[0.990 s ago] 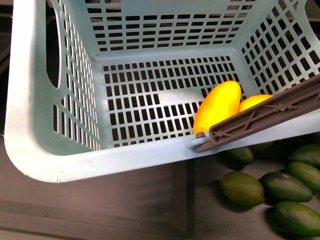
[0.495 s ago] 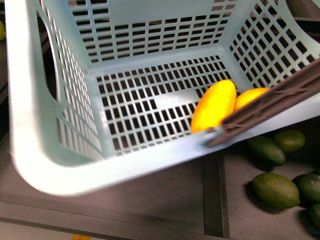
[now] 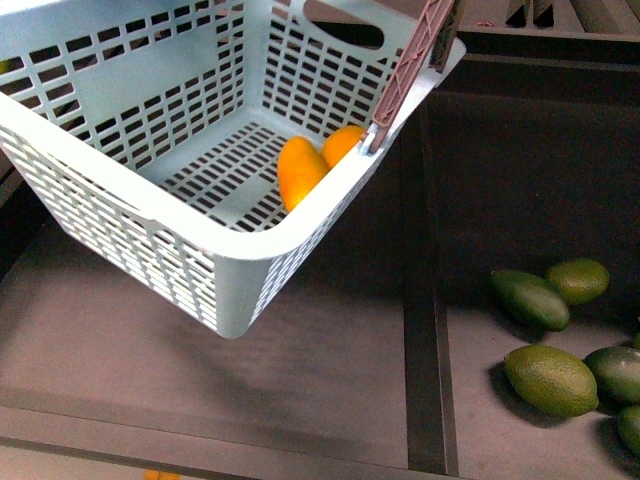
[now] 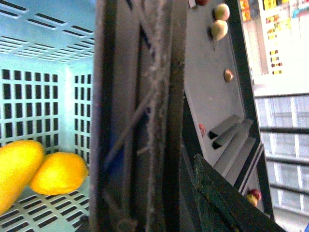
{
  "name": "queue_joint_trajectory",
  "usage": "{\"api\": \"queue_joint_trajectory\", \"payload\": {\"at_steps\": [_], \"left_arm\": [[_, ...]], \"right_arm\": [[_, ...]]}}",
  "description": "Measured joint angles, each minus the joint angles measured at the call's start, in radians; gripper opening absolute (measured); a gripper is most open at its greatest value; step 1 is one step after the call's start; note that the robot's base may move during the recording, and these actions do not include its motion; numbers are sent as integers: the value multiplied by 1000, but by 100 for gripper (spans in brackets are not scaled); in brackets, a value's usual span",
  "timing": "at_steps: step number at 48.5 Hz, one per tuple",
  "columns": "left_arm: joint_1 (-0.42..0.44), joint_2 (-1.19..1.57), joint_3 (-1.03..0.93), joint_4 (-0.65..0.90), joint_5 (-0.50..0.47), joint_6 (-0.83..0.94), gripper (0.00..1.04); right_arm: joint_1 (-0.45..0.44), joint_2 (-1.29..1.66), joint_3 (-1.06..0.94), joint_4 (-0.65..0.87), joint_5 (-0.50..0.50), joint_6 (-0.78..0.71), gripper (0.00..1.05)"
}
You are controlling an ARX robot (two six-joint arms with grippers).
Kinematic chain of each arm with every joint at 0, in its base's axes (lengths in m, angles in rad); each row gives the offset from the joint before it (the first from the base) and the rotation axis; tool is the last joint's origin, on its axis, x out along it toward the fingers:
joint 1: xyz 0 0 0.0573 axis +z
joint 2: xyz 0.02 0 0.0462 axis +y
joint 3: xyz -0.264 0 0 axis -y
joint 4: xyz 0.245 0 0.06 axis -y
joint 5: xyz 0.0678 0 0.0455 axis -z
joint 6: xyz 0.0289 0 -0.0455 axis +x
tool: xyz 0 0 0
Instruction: Pick lemon and mango into basket
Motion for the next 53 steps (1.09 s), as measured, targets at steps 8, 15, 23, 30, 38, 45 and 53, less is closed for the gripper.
{"api": "queue_joint_trajectory", "payload": {"at_steps": [8,15,23,30,38,45,53], "left_arm": [[47,152,129,13,1,-139,29],[60,221,184,17,-1,-197,29],[72,263,167,31,-12,-282,29],[69,257,66,69,-12,-280,29],[55,225,5,62,-19,-310,29],[55,208,-5,34,-16,-338,35],[55,149,-50,-31,-38,-409,64]], "right_arm": [[0,0,0,0,0,0,96],[0,0,0,0,0,0,96],[0,0,0,0,0,0,96],[0,0,0,0,0,0,96],[0,0,0,0,0,0,96],[0,0,0,0,0,0,96],[0,0,0,0,0,0,96]]}}
